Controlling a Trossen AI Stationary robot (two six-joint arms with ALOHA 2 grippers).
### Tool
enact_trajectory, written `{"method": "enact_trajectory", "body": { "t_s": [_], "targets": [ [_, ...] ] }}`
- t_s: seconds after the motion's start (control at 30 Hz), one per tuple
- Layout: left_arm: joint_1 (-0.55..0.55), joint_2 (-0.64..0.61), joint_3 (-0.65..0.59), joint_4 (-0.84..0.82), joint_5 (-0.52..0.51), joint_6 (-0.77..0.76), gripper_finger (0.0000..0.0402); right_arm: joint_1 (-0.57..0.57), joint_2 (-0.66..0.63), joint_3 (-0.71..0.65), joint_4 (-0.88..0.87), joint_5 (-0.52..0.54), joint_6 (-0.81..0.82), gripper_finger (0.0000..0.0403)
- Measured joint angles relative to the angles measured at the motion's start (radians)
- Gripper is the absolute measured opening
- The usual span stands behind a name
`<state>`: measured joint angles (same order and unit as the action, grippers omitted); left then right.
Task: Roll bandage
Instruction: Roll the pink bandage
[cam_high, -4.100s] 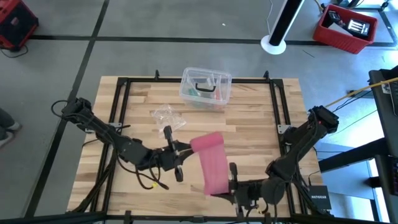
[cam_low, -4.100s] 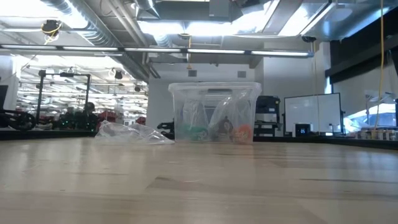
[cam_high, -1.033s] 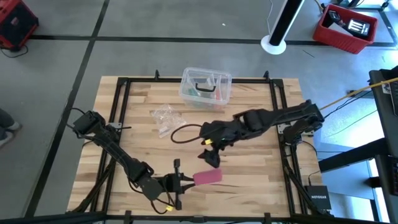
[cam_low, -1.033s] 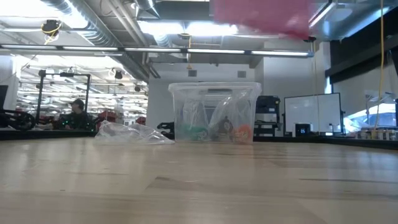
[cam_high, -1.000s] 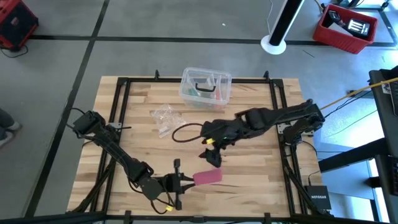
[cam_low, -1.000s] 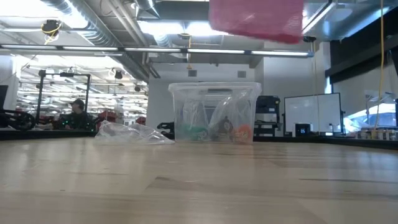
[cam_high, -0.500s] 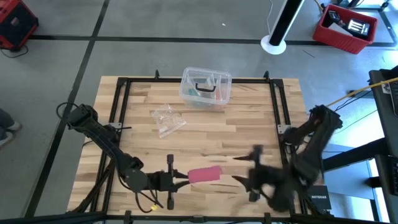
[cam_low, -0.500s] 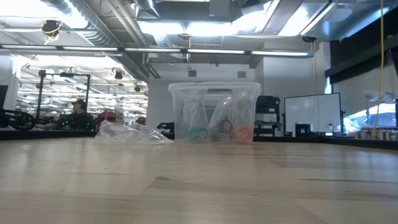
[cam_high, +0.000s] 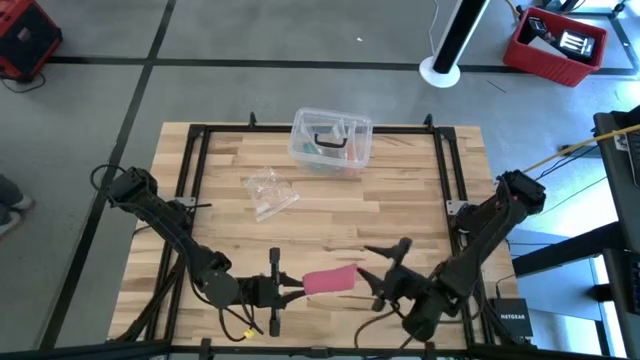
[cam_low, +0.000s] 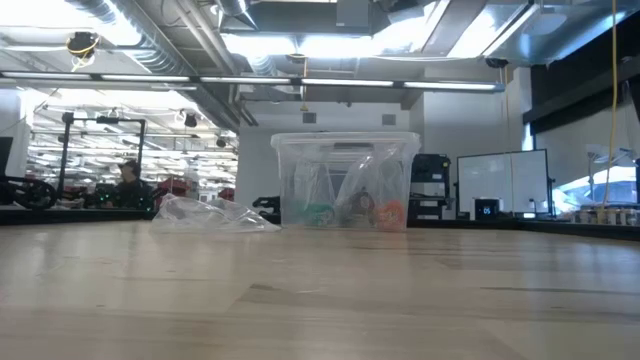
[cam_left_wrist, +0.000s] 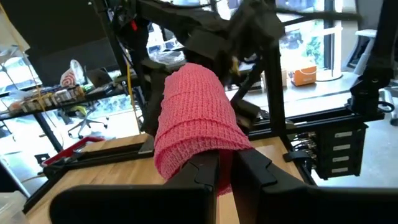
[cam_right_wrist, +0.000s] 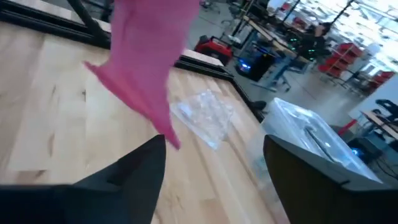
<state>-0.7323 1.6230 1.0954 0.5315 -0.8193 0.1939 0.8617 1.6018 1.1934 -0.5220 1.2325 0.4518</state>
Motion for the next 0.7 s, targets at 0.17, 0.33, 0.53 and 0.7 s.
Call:
{"method": "enact_trajectory", "body": {
  "t_s": [0.17, 0.33, 0.53, 0.7],
  "targets": [
    [-0.006, 0.000, 0.000, -0.006, 0.001, 0.002, 0.0017, -0.038, -0.102, 0.000, 0.012, -0.253, -0.094, 0.0244],
    [-0.007, 0.000, 0.000, -0.030, 0.002, -0.008, 0.0017, -0.075, -0.181, 0.002, 0.054, -0.488, -0.125, 0.0237],
    [-0.004, 0.001, 0.000, -0.057, 0.001, -0.024, 0.0017, -0.141, -0.164, -0.045, 0.361, -0.563, -0.354, 0.0237],
    [-0.015, 0.001, 0.000, -0.046, -0.005, -0.030, 0.0017, -0.182, -0.161, -0.124, 0.548, -0.621, -0.439, 0.0237]
  ]
}}
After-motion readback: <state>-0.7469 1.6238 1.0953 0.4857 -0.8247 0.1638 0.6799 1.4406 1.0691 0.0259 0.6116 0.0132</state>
